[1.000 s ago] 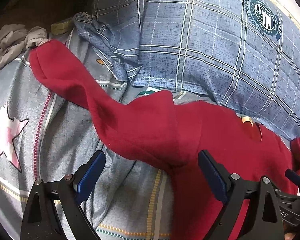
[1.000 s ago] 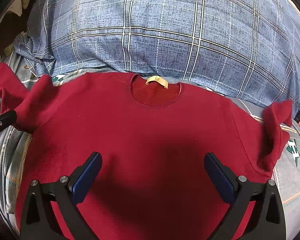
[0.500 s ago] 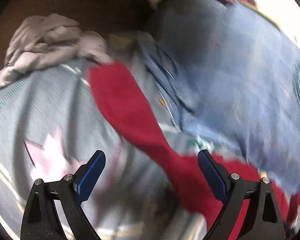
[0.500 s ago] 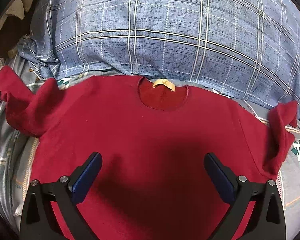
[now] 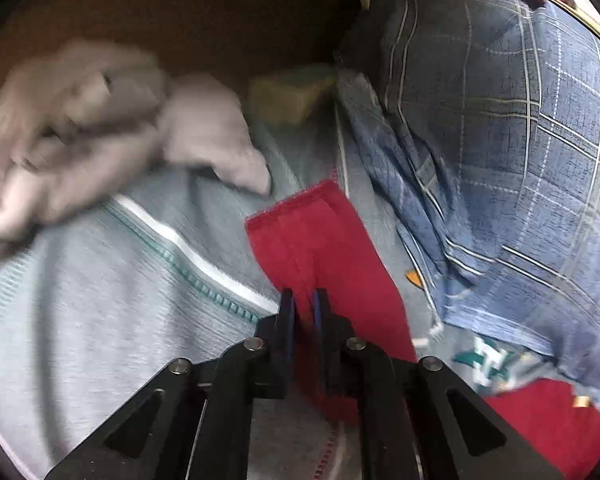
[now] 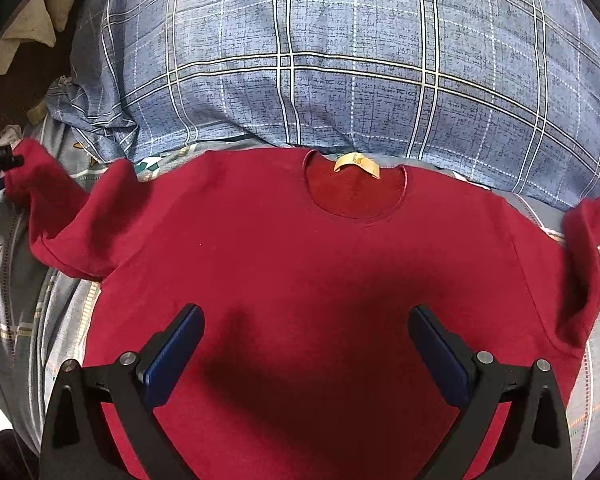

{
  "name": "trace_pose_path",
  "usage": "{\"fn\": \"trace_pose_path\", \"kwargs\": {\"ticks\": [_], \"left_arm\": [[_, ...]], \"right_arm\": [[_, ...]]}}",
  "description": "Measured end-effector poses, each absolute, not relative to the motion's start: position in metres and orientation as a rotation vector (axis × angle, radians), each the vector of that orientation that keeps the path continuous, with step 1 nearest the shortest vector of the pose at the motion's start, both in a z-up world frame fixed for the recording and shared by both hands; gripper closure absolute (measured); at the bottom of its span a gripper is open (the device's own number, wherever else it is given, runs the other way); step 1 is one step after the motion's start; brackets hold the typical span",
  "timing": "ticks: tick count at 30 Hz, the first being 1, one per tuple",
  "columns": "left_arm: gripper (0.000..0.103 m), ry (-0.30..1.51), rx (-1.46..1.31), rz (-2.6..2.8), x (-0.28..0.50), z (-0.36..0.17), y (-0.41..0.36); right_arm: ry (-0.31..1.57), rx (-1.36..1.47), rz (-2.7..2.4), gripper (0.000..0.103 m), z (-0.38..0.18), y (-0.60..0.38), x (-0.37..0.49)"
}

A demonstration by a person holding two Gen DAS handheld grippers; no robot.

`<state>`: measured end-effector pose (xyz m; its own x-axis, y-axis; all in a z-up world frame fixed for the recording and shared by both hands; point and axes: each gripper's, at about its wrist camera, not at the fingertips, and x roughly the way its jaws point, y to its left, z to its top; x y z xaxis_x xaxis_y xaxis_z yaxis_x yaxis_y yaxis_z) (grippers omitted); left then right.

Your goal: Fold small clothes

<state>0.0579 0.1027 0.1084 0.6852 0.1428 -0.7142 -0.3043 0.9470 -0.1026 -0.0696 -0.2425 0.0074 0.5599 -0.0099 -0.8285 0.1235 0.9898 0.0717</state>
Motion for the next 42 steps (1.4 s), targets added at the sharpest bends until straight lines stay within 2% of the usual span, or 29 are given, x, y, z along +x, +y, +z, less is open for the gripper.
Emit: {"fn": "trace_pose_path", "kwargs": {"ticks": [6, 10, 14, 17, 21, 26, 28, 29, 30, 32, 33, 37, 40, 42], "left_arm": [[0.096, 0.707, -0.219, 0.082, 0.027, 0.143, 0.073], [0.096, 0.635, -0.184, -0.136, -0.006, 0.18, 0.002], [0.096, 0.642, -0.161, -0.33, -0.025, 0.185, -0.07], [0.096, 0.701, -0.139, -0.443, -0.028, 0.163, -0.132], [0.095, 0.816, -0.083, -0.565, -0.028, 0.104, -0.208], [0.09, 1.001, 0.088, -0.623, -0.017, 0.027, -0.261], [0.081, 0.999, 0.108, -0.623, -0.016, 0.025, -0.258], [0.07, 0.99, 0.108, -0.619, -0.018, 0.03, -0.251], [0.054, 0.969, 0.106, -0.616, -0.021, 0.04, -0.243], [0.036, 0.872, 0.1, -0.606, -0.035, 0.063, -0.215], [0.031, 0.82, 0.105, -0.573, -0.047, 0.072, -0.2], [0.029, 0.724, 0.13, -0.345, -0.043, 0.073, -0.148], [0.031, 0.766, 0.061, -0.244, -0.027, 0.055, -0.12], [0.031, 0.803, -0.014, -0.205, -0.014, 0.043, -0.107]], "right_arm": [[0.956, 0.167, -0.097, 0.001, 0.015, -0.258, -0.076], [0.937, 0.207, -0.134, 0.001, 0.025, -0.276, -0.079], [0.91, 0.227, -0.164, 0.001, 0.037, -0.296, -0.086], [0.889, 0.248, -0.207, 0.001, 0.047, -0.32, -0.093], [0.877, 0.279, -0.262, 0.001, 0.052, -0.347, -0.103], [0.888, 0.332, -0.353, 0.0, 0.047, -0.388, -0.116], [0.894, 0.361, -0.371, 0.0, 0.044, -0.401, -0.12], [0.895, 0.372, -0.371, 0.0, 0.043, -0.405, -0.121], [0.893, 0.382, -0.365, 0.0, 0.043, -0.407, -0.121], [0.886, 0.407, -0.338, 0.0, 0.041, -0.41, -0.12], [0.883, 0.419, -0.324, 0.0, 0.04, -0.411, -0.119], [0.901, 0.41, -0.25, 0.0, 0.033, -0.397, -0.1], [0.949, 0.357, -0.24, 0.0, 0.022, -0.383, -0.079], [0.984, 0.311, -0.252, 0.006, 0.012, -0.376, -0.071]]}}
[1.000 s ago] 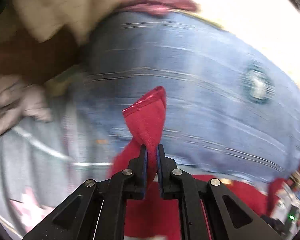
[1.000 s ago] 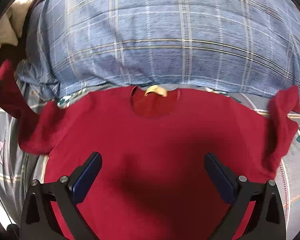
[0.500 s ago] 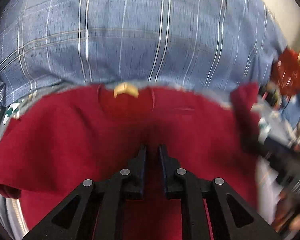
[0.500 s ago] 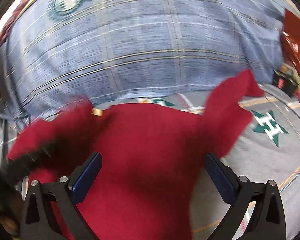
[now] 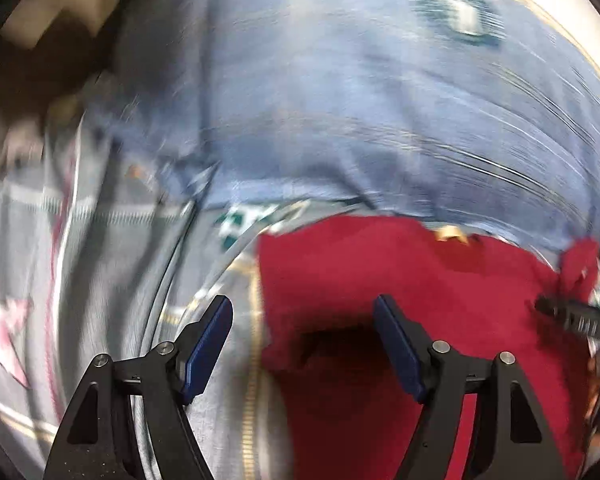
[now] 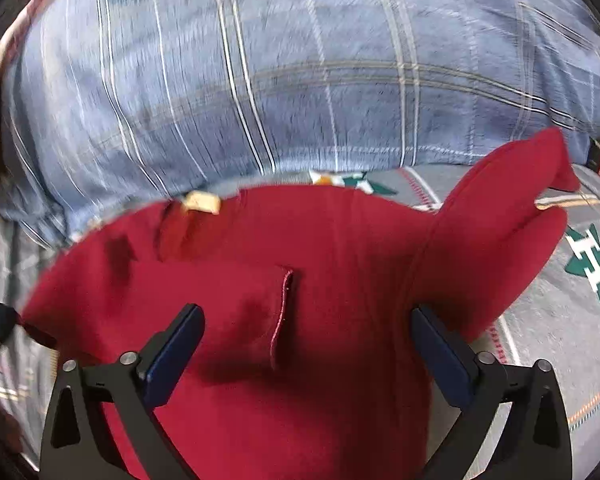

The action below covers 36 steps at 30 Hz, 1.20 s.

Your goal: Fold small clothes

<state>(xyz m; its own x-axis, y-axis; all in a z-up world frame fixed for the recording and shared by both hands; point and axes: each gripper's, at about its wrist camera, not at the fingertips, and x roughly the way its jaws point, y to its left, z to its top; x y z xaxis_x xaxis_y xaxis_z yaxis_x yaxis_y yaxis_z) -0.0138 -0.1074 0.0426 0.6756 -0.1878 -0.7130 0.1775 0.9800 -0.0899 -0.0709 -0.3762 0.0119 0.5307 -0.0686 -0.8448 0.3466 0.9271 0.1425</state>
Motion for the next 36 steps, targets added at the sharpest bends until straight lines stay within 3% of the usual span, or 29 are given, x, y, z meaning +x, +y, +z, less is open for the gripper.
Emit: {"fn": "trace_pose_path", "kwargs": {"ticks": [1, 4, 6, 8, 13, 16, 19, 21, 23, 25, 36], "left_arm": [[0.031, 0.826, -0.039, -0.192, -0.008, 0.036, -0.105], [0.031, 0.859, -0.067, -0.186, 0.006, 0.032, -0.096], [0.03, 0.842, -0.054, -0.178, 0.005, 0.031, -0.095], [0.03, 0.842, -0.028, -0.178, 0.005, 0.029, -0.098], [0.031, 0.843, -0.017, -0.202, -0.014, 0.034, -0.095], [0.03, 0.823, 0.012, -0.195, -0.023, 0.039, -0.098], [0.03, 0.834, 0.023, -0.185, -0.027, 0.038, -0.099], [0.03, 0.844, -0.003, -0.185, -0.028, 0.037, -0.098], [0.03, 0.853, -0.017, -0.193, -0.029, 0.038, -0.099], [0.03, 0.85, -0.011, -0.194, -0.03, 0.04, -0.101], [0.03, 0.842, 0.068, -0.245, -0.041, 0.043, -0.12]], "right_arm": [[0.994, 0.253, -0.252, 0.016, 0.007, -0.37, -0.067], [0.999, 0.104, -0.145, 0.083, -0.006, -0.35, -0.058], [0.991, 0.067, -0.152, 0.084, -0.004, -0.345, -0.056], [0.985, 0.03, -0.145, 0.099, 0.002, -0.34, -0.053], [0.872, 0.048, -0.225, 0.099, 0.034, -0.359, -0.06], [0.897, 0.069, -0.305, 0.099, 0.024, -0.381, -0.06], [0.974, 0.142, -0.313, 0.091, 0.004, -0.391, -0.062], [0.978, 0.218, -0.274, 0.08, 0.006, -0.396, -0.077], [0.944, 0.261, -0.266, 0.043, 0.017, -0.391, -0.096], [0.907, 0.236, -0.264, 0.033, 0.026, -0.382, -0.109], [0.961, 0.371, -0.169, 0.033, 0.008, -0.368, -0.107]]}}
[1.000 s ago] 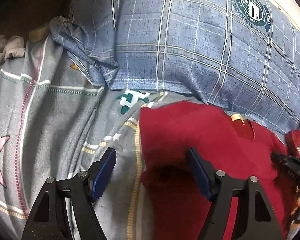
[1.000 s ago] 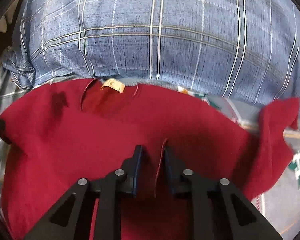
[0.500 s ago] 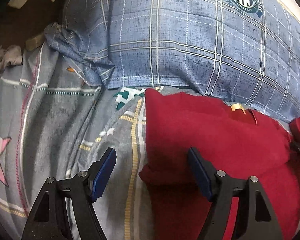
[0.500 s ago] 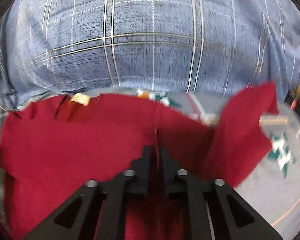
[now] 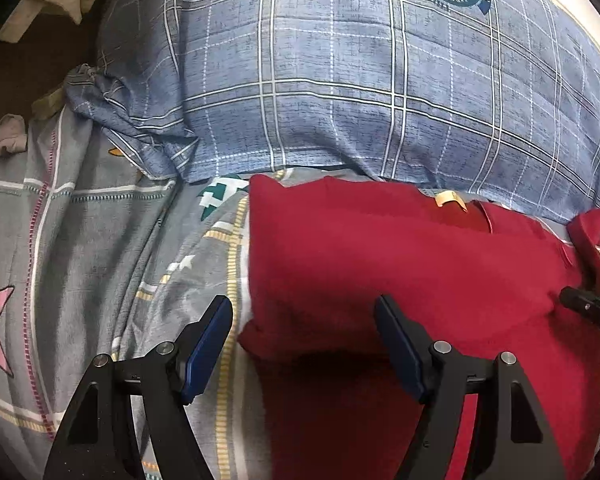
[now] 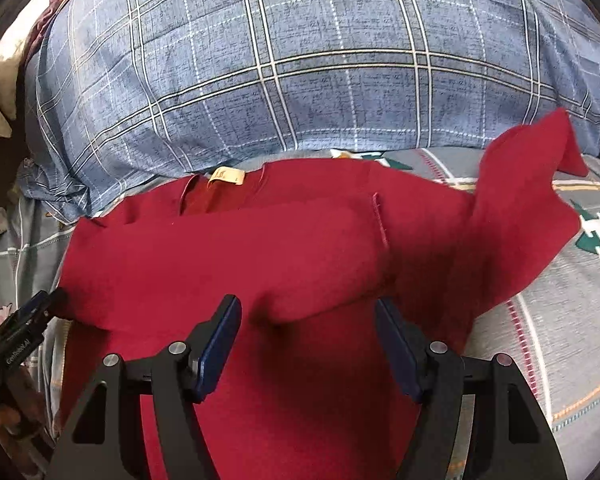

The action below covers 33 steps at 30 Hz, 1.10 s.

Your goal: Fold small clothes

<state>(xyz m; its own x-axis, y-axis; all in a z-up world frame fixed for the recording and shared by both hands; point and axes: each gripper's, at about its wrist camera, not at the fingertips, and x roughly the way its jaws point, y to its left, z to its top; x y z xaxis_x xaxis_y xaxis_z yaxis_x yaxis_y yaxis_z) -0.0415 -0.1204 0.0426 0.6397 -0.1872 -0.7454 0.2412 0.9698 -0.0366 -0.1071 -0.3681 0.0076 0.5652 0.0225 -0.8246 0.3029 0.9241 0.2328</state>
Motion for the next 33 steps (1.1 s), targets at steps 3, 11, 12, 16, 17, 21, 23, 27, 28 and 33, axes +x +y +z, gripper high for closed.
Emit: {"fn": "trace_pose_path", "kwargs": {"ticks": [3, 11, 12, 16, 17, 21, 23, 27, 28, 33], "left_arm": [[0.03, 0.849, 0.064, -0.245, -0.041, 0.043, -0.12], [0.03, 0.84, 0.05, -0.248, -0.041, 0.047, -0.117], [0.03, 0.84, 0.047, -0.25, -0.041, 0.047, -0.117], [0.03, 0.822, 0.049, -0.234, -0.042, 0.049, -0.114], [0.03, 0.82, 0.048, -0.231, -0.042, 0.049, -0.114], [0.03, 0.807, 0.024, -0.229, -0.043, 0.053, -0.11], [0.03, 0.805, 0.021, -0.221, -0.041, 0.054, -0.108], [0.03, 0.819, 0.022, -0.199, -0.033, 0.049, -0.107], [0.03, 0.831, 0.022, -0.198, -0.031, 0.047, -0.107], [0.03, 0.834, 0.042, -0.189, -0.017, 0.046, -0.112]], "right_arm": [[0.968, 0.353, -0.167, 0.033, 0.006, -0.365, -0.107], [0.966, 0.377, -0.152, 0.033, 0.007, -0.367, -0.106], [0.961, 0.382, -0.149, 0.033, 0.008, -0.368, -0.107], [0.91, 0.41, -0.145, 0.033, 0.014, -0.373, -0.109], [0.904, 0.417, -0.151, 0.033, 0.016, -0.376, -0.111], [0.872, 0.447, -0.212, 0.033, 0.025, -0.395, -0.123], [0.845, 0.439, -0.264, 0.033, 0.034, -0.406, -0.13], [0.836, 0.406, -0.303, 0.033, 0.04, -0.419, -0.131], [0.847, 0.403, -0.296, 0.033, 0.038, -0.42, -0.126], [0.927, 0.278, -0.256, 0.034, 0.016, -0.406, -0.084]]}}
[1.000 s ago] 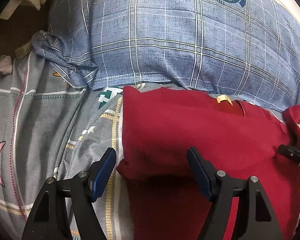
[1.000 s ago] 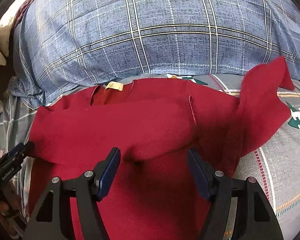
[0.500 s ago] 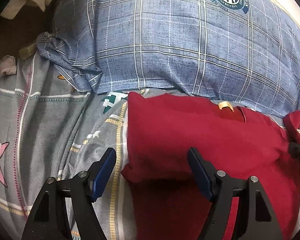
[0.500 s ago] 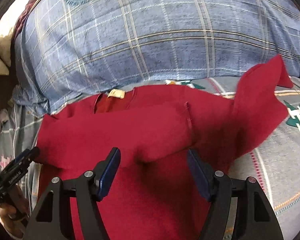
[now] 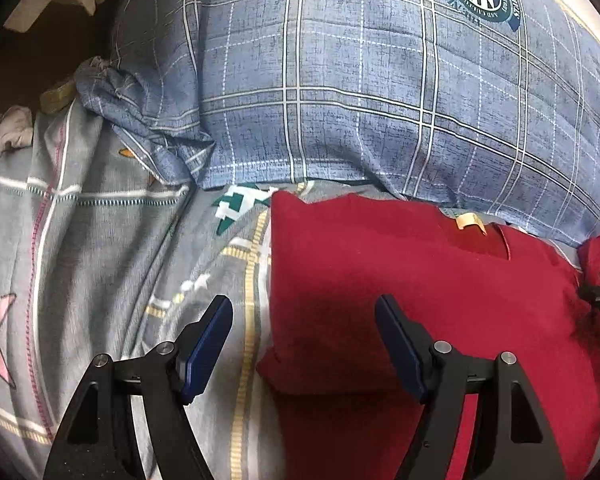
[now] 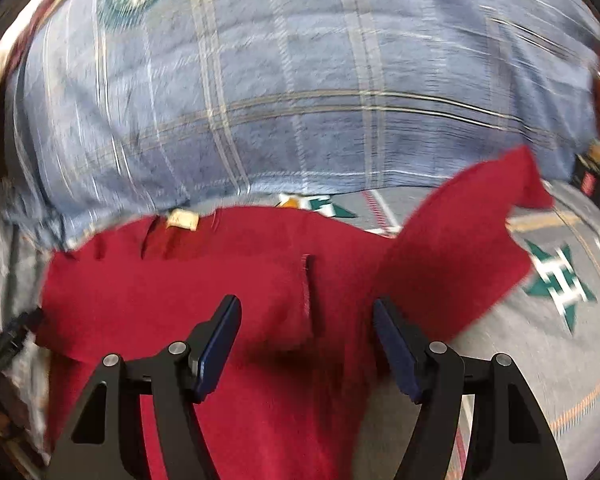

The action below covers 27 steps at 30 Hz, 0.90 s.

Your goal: Fold small clothes

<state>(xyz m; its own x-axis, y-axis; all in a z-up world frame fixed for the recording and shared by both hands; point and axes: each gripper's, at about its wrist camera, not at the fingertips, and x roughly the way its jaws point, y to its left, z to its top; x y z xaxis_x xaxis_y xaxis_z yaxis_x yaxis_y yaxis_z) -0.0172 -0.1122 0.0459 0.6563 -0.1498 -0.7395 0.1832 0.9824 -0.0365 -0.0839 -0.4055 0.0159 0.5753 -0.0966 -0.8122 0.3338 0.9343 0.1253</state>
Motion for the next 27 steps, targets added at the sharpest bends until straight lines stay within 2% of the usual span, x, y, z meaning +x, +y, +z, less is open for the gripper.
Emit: {"fn": "trace_pose_path", "kwargs": {"ticks": [1, 2, 3, 4, 10, 13, 16, 18, 19, 20, 21, 22, 23, 27], "left_arm": [[0.03, 0.83, 0.045, -0.183, -0.015, 0.046, -0.112], [0.03, 0.827, 0.04, -0.176, -0.013, 0.047, -0.11], [0.03, 0.825, 0.032, -0.17, -0.012, 0.048, -0.107], [0.03, 0.824, 0.019, -0.163, -0.011, 0.048, -0.104], [0.03, 0.833, -0.022, -0.147, -0.004, 0.045, -0.1], [0.03, 0.843, 0.011, -0.151, -0.003, 0.04, -0.106], [0.03, 0.861, 0.027, -0.166, -0.003, 0.037, -0.111], [0.03, 0.865, 0.034, -0.177, -0.004, 0.037, -0.115], [0.03, 0.863, 0.042, -0.18, -0.004, 0.037, -0.117], [0.03, 0.857, 0.056, -0.18, -0.005, 0.037, -0.12], [0.03, 0.849, 0.071, -0.176, -0.008, 0.037, -0.122], [0.03, 0.84, 0.086, -0.169, -0.01, 0.037, -0.124], [0.03, 0.835, 0.093, -0.167, -0.013, 0.037, -0.124], [0.03, 0.813, 0.065, -0.197, -0.024, 0.044, -0.121]], "right_arm": [[0.946, 0.252, -0.26, 0.042, 0.011, -0.403, -0.076], [0.967, 0.218, -0.259, 0.071, 0.005, -0.401, -0.068], [0.98, 0.206, -0.244, 0.087, 0.001, -0.4, -0.065], [1.002, 0.207, -0.231, 0.096, -0.004, -0.4, -0.061], [0.895, 0.197, -0.253, 0.099, 0.014, -0.403, -0.062], [0.915, 0.193, -0.296, 0.1, 0.006, -0.41, -0.047], [0.979, 0.203, -0.335, 0.094, 0.001, -0.416, -0.052], [0.942, 0.228, -0.3, 0.09, 0.014, -0.414, -0.068], [0.918, 0.222, -0.286, 0.078, 0.019, -0.409, -0.076], [0.907, 0.212, -0.279, 0.058, 0.02, -0.405, -0.08], [0.918, 0.181, -0.243, 0.048, 0.017, -0.395, -0.082], [0.957, 0.158, -0.211, 0.043, 0.009, -0.388, -0.08], [1.013, 0.14, -0.189, 0.049, -0.003, -0.383, -0.076], [0.978, 0.266, -0.159, 0.048, 0.007, -0.396, -0.091]]}}
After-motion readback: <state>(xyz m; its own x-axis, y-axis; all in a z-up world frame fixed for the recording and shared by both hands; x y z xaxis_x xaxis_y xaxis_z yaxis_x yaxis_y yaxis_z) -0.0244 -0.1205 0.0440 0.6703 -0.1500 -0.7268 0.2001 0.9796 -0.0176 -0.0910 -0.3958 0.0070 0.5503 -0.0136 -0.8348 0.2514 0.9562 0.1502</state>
